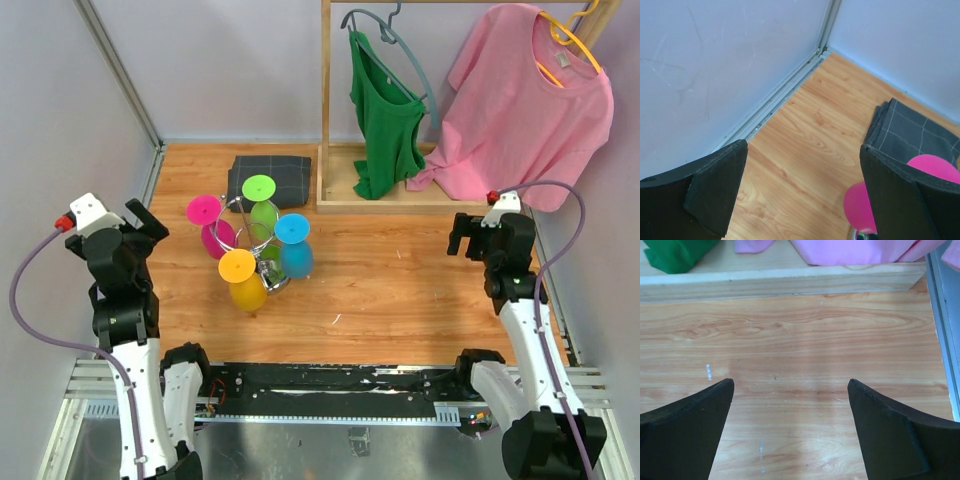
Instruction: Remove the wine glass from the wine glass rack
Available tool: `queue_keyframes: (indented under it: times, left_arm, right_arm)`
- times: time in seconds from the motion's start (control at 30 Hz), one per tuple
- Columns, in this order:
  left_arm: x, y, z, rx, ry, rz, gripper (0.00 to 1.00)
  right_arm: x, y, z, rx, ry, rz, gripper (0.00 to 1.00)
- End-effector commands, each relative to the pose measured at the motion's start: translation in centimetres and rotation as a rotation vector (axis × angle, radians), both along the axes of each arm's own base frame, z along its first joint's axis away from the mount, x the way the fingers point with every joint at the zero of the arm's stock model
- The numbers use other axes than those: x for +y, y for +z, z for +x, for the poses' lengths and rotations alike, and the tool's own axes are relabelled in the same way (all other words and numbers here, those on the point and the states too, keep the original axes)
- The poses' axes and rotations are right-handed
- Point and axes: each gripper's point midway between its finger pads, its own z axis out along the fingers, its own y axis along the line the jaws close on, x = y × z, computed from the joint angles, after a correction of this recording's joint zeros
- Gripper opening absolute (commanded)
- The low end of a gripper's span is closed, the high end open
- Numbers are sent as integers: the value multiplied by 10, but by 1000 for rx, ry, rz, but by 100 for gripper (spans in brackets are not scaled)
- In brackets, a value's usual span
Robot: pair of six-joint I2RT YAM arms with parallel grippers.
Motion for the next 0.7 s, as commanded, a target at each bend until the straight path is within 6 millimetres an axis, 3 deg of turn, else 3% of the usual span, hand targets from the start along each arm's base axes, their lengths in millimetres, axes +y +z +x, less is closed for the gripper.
queue_keyframes:
  times: [0.0, 0.13, 0.27, 0.4, 0.53, 0.67]
  left_arm:
    - [-5, 9, -9, 50, -18, -18, 99]
    - [-12, 21, -16, 72, -41, -42, 99]
    - [-32, 16, -9, 150, -153, -99, 99]
    - [-49, 15, -5, 207, -248, -147, 99]
    - [-72, 29, -7, 147, -349, -199, 99]
    - [-81, 25, -10, 177, -329, -352, 99]
  right_arm:
    - [20, 30, -9, 41, 25, 124, 98]
    - [55, 56, -16, 113, 84, 351, 98]
    - [94, 71, -30, 263, 200, 524, 98]
    - [113, 85, -52, 310, 264, 512, 99]
    - [125, 94, -76, 350, 284, 574, 98]
    - [135, 103, -97, 378, 304, 654, 99]
